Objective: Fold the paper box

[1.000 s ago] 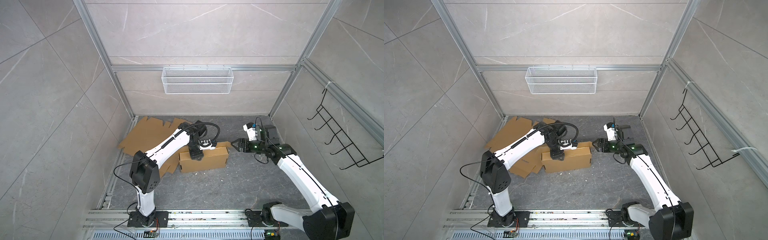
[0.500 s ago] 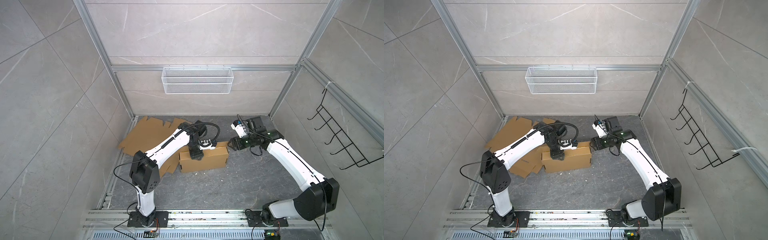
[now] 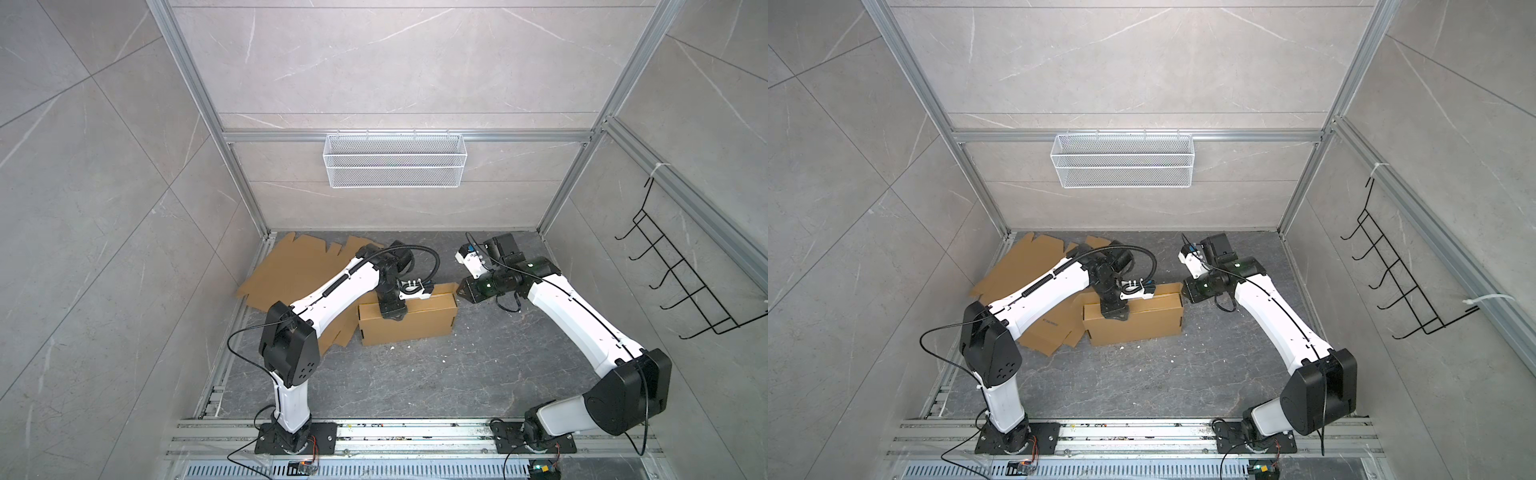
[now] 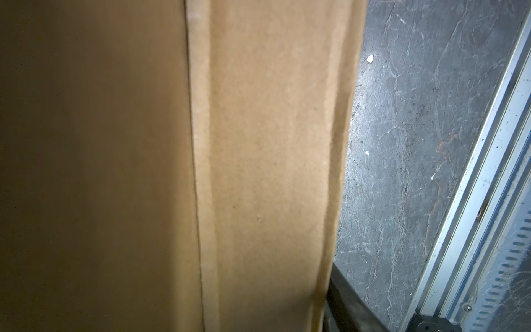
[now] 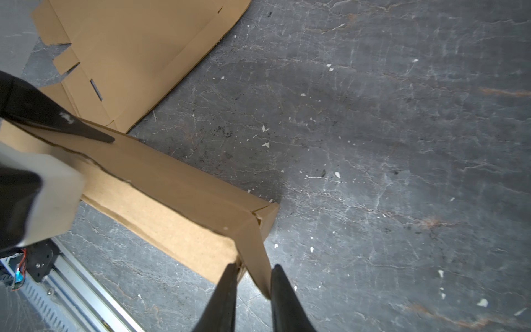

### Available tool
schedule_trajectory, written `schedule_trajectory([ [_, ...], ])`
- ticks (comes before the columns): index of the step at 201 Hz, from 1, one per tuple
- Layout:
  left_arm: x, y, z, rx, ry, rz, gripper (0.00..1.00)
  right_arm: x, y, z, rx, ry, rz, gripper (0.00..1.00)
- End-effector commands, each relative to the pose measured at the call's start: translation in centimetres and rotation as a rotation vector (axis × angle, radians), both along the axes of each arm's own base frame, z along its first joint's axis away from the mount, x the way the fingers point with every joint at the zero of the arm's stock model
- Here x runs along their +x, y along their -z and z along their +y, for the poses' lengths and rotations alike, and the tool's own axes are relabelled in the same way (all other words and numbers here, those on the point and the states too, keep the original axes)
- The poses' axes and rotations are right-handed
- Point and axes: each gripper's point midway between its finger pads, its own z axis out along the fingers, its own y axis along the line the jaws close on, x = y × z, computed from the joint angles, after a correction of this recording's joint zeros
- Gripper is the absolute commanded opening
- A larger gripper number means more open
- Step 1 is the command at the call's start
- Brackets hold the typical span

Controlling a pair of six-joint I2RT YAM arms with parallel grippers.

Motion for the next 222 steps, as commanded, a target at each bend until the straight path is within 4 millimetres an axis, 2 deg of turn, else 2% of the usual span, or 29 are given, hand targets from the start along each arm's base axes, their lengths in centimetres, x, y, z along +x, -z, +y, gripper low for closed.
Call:
schedule_trajectory([
  [1, 0.7, 0.7, -0.2, -0.003, 0.014, -0.019, 0.54, -0.6, -0.7, 0.7, 0.022, 0.001, 0.008, 0.21],
  [45, 0.7, 0.7, -0.2, -0.005, 0.013, -0.019, 0.54, -0.7, -0.1, 1.0, -0.008, 0.034, 0.016, 0.11],
  [81, 0.6, 0.9, -0.3, -0.003, 0.011, -0.013, 0.54, -1.0, 0.0, 1.7, 0.004, 0.055, 0.023, 0.08],
  [114, 0.9, 0.7, -0.2, 0.000, 0.000, -0.028, 0.54, -1.0, 1.3, 0.8, -0.045, 0.082, 0.023, 0.06],
  [131, 1.5, 0.5, 0.0, 0.006, -0.021, -0.057, 0.57, -1.0, 1.5, 0.6, -0.059, 0.085, 0.021, 0.04],
  [151, 2.1, 0.0, 0.3, 0.018, -0.039, -0.094, 0.65, -0.9, 1.2, 0.7, -0.052, 0.089, 0.018, 0.03],
  [195, 2.9, -2.9, 0.4, -0.039, -0.075, -0.164, 0.75, -0.7, 1.0, 0.9, -0.041, 0.091, 0.016, 0.02],
  [222, 2.9, -6.3, 0.4, -0.147, -0.123, -0.200, 0.82, -0.7, 1.0, 0.9, -0.039, 0.094, 0.016, 0.01],
])
